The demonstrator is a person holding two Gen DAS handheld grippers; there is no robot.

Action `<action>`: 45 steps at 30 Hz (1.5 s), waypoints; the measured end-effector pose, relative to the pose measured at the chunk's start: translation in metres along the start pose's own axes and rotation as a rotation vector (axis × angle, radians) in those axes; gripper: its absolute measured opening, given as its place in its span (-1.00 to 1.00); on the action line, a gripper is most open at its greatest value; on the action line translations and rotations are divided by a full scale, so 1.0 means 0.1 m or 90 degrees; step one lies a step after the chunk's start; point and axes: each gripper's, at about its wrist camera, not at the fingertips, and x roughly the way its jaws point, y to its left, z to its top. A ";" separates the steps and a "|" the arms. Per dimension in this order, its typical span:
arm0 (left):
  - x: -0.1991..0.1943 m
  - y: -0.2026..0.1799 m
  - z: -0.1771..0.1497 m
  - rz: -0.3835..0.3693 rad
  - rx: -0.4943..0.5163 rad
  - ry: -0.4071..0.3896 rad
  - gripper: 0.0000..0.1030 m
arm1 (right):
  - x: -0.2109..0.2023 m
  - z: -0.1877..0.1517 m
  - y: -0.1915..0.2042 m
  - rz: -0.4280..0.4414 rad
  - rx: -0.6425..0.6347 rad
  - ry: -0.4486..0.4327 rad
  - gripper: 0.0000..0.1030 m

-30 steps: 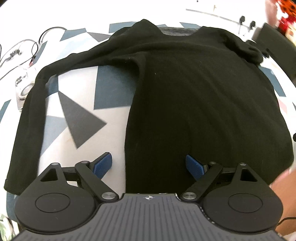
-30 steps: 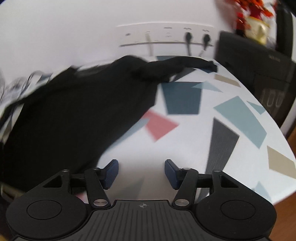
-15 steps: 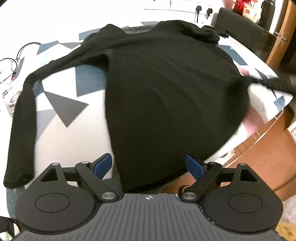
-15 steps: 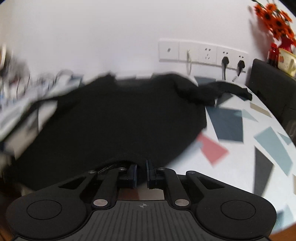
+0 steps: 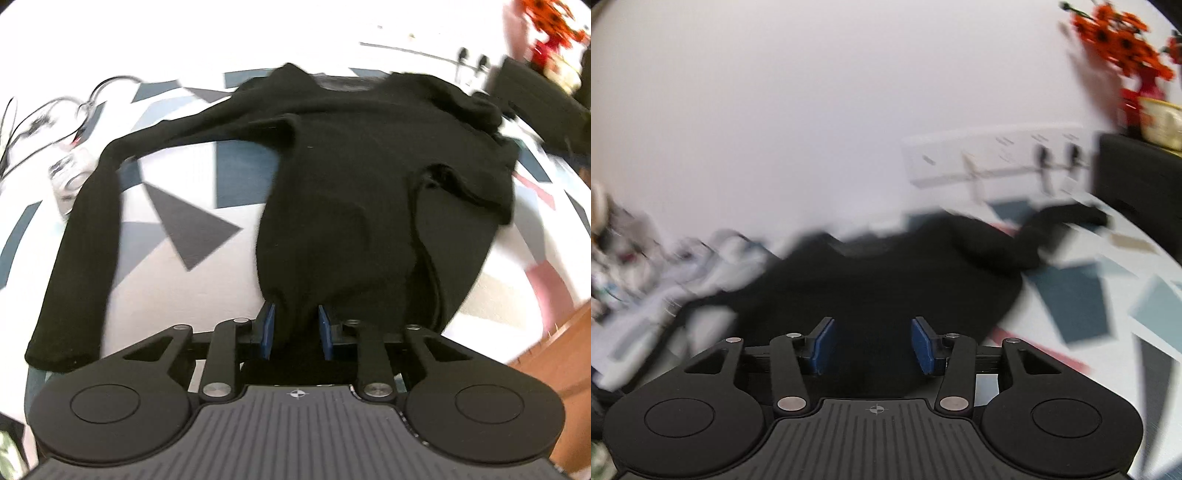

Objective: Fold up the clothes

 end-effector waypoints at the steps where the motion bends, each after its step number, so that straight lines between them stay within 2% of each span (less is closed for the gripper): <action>1: 0.01 0.01 0.01 0.003 -0.005 -0.001 -0.50 | 0.00 -0.07 -0.02 -0.014 -0.017 0.020 -0.17; 4: 0.02 -0.02 0.03 0.013 0.002 -0.002 -0.49 | 0.05 -0.26 -0.06 -0.012 -0.051 0.065 -0.18; 8: 0.03 -0.08 0.03 0.025 0.011 -0.003 -0.46 | 0.26 -0.31 0.05 0.012 -0.074 0.080 -0.18; 10: 0.03 -0.10 0.03 0.033 0.020 -0.001 -0.40 | 0.43 -0.30 0.15 0.018 -0.085 0.095 -0.18; 12: 0.02 -0.11 0.03 0.046 0.032 0.001 -0.21 | 0.61 -0.29 0.23 0.017 -0.104 0.105 -0.18; 13: 0.03 -0.10 0.04 0.047 0.033 0.004 -0.18 | 0.67 -0.28 0.24 0.016 -0.109 0.106 -0.21; 15: 0.03 -0.05 0.06 0.042 0.028 0.011 -0.05 | 0.73 -0.25 0.21 0.020 -0.090 0.102 -0.47; 16: 0.04 -0.02 0.07 0.035 0.022 0.016 -0.05 | 0.73 -0.22 0.18 0.022 -0.077 0.098 -0.73; 17: 0.04 0.00 0.09 0.028 0.023 0.021 -0.05 | 0.69 -0.18 0.14 0.021 -0.070 0.094 -0.81; 19: 0.05 -0.01 0.10 0.028 0.038 0.025 -0.05 | 0.61 -0.10 0.05 0.015 -0.057 0.084 -0.85; 23: 0.05 0.00 0.09 0.026 0.036 0.022 -0.05 | 0.31 0.08 -0.27 -0.055 -0.031 0.042 -0.87; 26: 0.05 0.02 0.08 0.016 0.033 0.015 -0.06 | 0.14 0.24 -0.54 -0.157 -0.011 -0.001 -0.88; 28: 0.04 0.02 0.08 0.012 0.036 0.015 -0.11 | 0.02 0.31 -0.69 -0.191 0.010 -0.021 -0.88; 30: 0.02 -0.01 0.07 0.001 0.043 0.017 -0.40 | -0.09 0.28 -0.71 -0.208 0.002 -0.020 -0.94; 32: -0.01 -0.06 0.06 -0.008 0.055 0.024 -0.58 | -0.12 0.18 -0.71 -0.220 -0.007 0.008 -0.94; 39: -0.14 -0.19 -0.09 -0.061 0.102 0.043 -0.72 | -0.07 -0.22 -0.72 -0.264 0.032 0.075 -0.94; 45: -0.22 -0.13 -0.18 -0.094 0.085 0.067 -0.74 | -0.03 -0.29 -0.70 -0.288 0.044 0.100 -0.94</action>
